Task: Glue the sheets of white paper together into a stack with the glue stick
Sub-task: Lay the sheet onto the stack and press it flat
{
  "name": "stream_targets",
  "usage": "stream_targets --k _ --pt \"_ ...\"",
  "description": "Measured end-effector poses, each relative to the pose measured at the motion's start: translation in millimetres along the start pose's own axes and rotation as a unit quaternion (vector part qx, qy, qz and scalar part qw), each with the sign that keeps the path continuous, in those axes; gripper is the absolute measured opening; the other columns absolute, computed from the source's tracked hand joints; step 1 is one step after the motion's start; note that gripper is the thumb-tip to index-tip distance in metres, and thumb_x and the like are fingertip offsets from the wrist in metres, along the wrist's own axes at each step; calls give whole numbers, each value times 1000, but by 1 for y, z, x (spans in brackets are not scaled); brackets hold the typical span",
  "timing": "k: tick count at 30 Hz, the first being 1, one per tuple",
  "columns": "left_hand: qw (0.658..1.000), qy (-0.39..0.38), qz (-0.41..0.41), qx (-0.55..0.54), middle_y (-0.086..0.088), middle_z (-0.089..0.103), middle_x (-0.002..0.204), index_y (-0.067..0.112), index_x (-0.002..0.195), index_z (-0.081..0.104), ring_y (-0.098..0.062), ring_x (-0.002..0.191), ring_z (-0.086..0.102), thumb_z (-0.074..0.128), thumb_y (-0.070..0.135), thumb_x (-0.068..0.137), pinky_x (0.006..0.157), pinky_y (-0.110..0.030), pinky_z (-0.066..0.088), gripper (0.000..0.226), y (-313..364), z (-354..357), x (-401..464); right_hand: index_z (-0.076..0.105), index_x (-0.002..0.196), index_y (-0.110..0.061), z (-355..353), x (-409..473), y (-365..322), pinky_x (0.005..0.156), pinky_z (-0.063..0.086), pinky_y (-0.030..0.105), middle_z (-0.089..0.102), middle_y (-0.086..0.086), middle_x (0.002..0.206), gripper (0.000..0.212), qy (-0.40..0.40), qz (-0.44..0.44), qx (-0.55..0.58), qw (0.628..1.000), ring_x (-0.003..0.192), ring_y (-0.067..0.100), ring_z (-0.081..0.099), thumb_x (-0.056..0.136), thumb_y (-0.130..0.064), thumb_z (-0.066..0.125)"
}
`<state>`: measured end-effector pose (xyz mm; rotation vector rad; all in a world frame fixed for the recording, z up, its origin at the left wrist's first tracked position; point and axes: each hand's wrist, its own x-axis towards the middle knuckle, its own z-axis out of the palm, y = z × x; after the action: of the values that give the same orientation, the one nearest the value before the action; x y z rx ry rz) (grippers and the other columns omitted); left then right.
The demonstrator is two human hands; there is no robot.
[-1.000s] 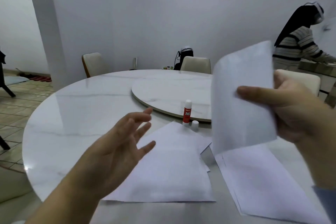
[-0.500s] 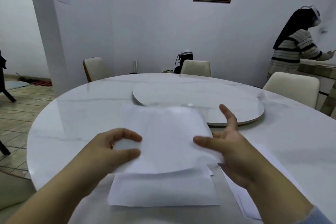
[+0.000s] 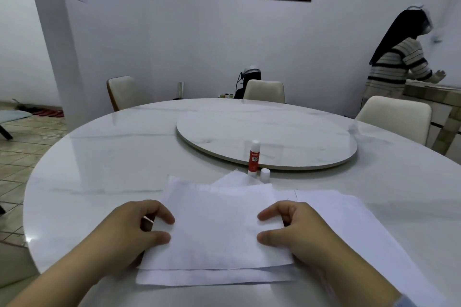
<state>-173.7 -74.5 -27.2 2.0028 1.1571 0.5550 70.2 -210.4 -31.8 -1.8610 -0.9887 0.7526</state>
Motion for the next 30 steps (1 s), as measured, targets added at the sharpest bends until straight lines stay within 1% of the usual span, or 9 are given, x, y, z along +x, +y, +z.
stream_targets --k 3,6,8,10,14,18,24,28,30 --pt "1000 -6 8 23 1 53 60 41 69 68 -6 44 49 79 15 69 41 -15 41 28 -2 -3 0 73 84 -25 -1 0 1 58 46 20 73 9 93 25 -18 0 -5 1000 67 15 65 63 -14 82" --pt "999 -17 14 43 5 50 59 42 71 68 -5 46 49 81 17 66 48 -17 42 29 -2 -6 -1 73 85 -25 -1 -1 1 40 36 9 64 -11 65 25 -29 -4 -3 1000 45 -1 55 65 -13 81" --pt "998 -23 13 56 7 51 59 42 72 68 -4 48 51 82 19 63 54 -21 41 29 -2 -8 -2 72 86 -24 -1 0 2 36 32 7 56 -20 46 25 -29 -8 -5 1000 36 -5 49 66 -12 80" --pt "998 -29 5 62 6 55 61 43 74 69 -5 51 55 82 21 61 57 -23 45 29 -2 -8 -3 72 87 -23 -1 1 3 35 31 7 52 -24 39 25 -30 -7 -5 1000 35 -5 48 67 -10 80" --pt "997 -43 -13 58 -3 69 79 43 79 70 -17 66 67 84 23 57 74 -36 56 32 -2 -9 -6 73 84 -25 -1 -1 2 40 35 11 60 -16 52 26 -34 6 -4 999 44 3 55 63 -10 79" --pt "997 -56 -21 55 -8 69 87 44 79 71 -20 68 69 85 25 54 79 -39 56 34 -1 -10 -9 74 83 -28 -2 -1 3 54 44 21 64 3 74 29 -40 7 -3 999 59 18 59 58 -13 78" --pt "996 -66 -29 60 -8 67 90 45 79 71 -12 64 70 85 19 57 78 -35 57 37 0 -11 -11 74 82 -30 -1 -3 2 52 41 20 58 2 72 29 -42 0 -9 999 57 17 55 58 -14 79" --pt "995 -70 -37 58 -7 67 92 45 77 70 -10 64 70 84 15 60 80 -36 56 37 -1 -10 -11 73 82 -29 -1 -4 1 38 32 12 55 -5 64 27 -41 1 -12 999 46 9 51 61 -13 79" --pt "995 -72 -38 58 -5 68 93 45 77 70 -10 65 71 84 14 61 80 -35 56 37 -1 -10 -11 73 81 -30 -2 -4 0 41 35 12 57 -4 64 28 -45 1 -12 999 47 9 53 60 -13 80"
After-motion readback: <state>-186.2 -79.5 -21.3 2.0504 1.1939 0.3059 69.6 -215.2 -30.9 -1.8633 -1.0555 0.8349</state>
